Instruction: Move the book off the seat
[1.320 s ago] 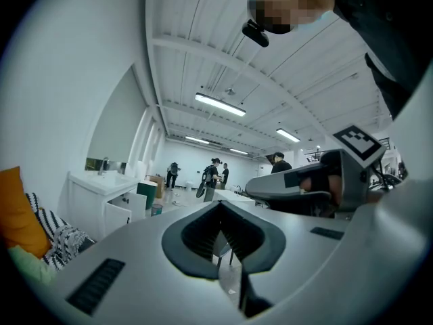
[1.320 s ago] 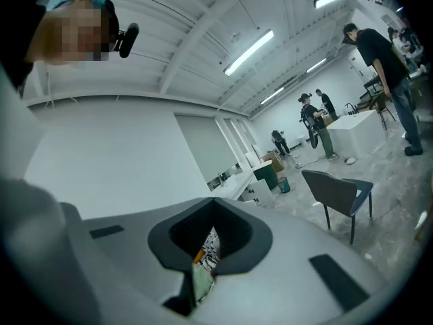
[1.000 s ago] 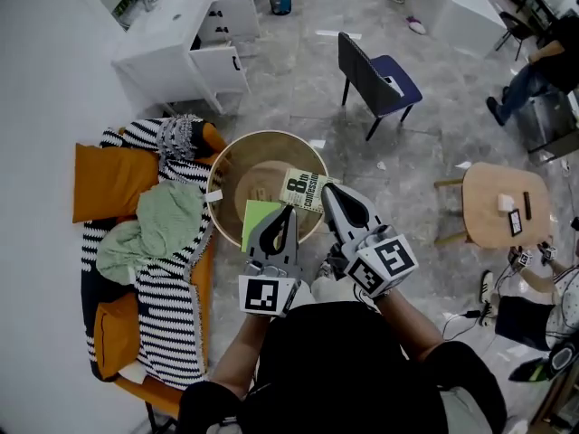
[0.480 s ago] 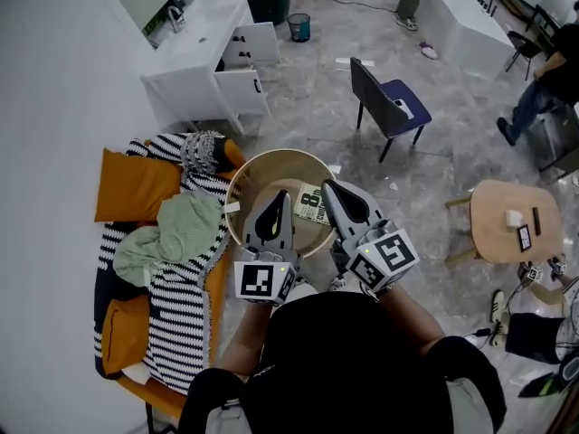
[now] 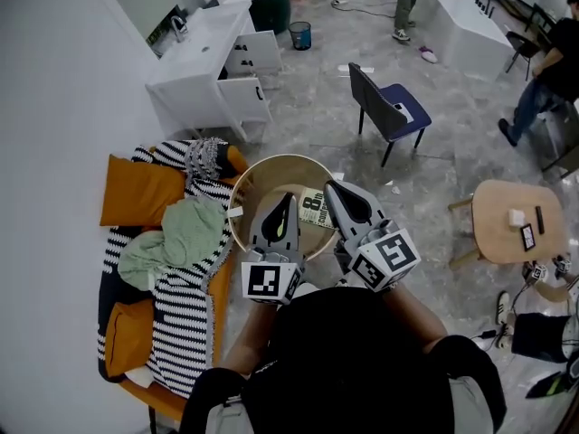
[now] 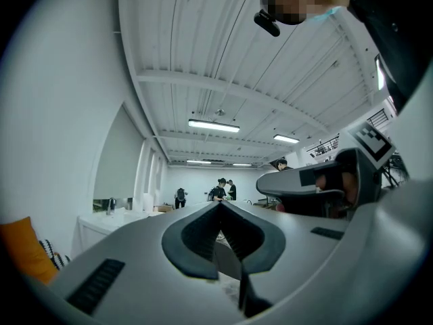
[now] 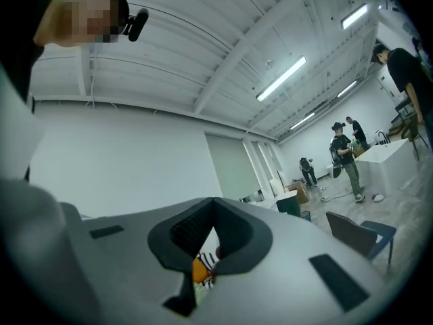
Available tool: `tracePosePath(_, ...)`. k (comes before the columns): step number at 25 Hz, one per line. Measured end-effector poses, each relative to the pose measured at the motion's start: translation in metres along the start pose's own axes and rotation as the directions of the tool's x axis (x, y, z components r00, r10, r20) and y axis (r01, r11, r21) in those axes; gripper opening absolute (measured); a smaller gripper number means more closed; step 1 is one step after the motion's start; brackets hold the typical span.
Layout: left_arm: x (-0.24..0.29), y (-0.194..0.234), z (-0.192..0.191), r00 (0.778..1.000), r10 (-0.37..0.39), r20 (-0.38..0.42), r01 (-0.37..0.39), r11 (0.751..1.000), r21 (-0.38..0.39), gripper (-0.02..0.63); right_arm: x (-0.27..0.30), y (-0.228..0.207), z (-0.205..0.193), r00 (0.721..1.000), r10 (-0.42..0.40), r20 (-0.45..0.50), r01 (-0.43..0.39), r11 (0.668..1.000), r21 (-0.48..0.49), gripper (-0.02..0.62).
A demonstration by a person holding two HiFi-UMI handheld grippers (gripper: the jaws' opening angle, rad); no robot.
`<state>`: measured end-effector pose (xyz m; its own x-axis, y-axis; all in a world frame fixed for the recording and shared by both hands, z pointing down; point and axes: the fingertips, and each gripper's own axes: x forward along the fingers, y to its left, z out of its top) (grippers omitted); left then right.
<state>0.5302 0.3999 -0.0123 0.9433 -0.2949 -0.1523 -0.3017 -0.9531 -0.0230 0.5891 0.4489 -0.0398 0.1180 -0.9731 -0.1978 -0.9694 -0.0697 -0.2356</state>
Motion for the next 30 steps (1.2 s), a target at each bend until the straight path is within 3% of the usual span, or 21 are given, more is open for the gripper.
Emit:
tracePosePath(23, -0.012, -0.004, -0.009, 0.999, 0.045, -0.012, -0.045, 0.999, 0.006, 0.010, 0.002, 0.016, -0.017, 0.994, 0.080, -0.077, -0.082, 0.996, -0.021, 0.014)
tracePosePath(30, 0.009, -0.007, -0.002, 0.999, 0.038, 0.033, -0.038, 0.999, -0.015, 0.011, 0.014, 0.005, 0.006, 0.983, 0.173, -0.066, -0.178, 0.981, -0.082, 0.014)
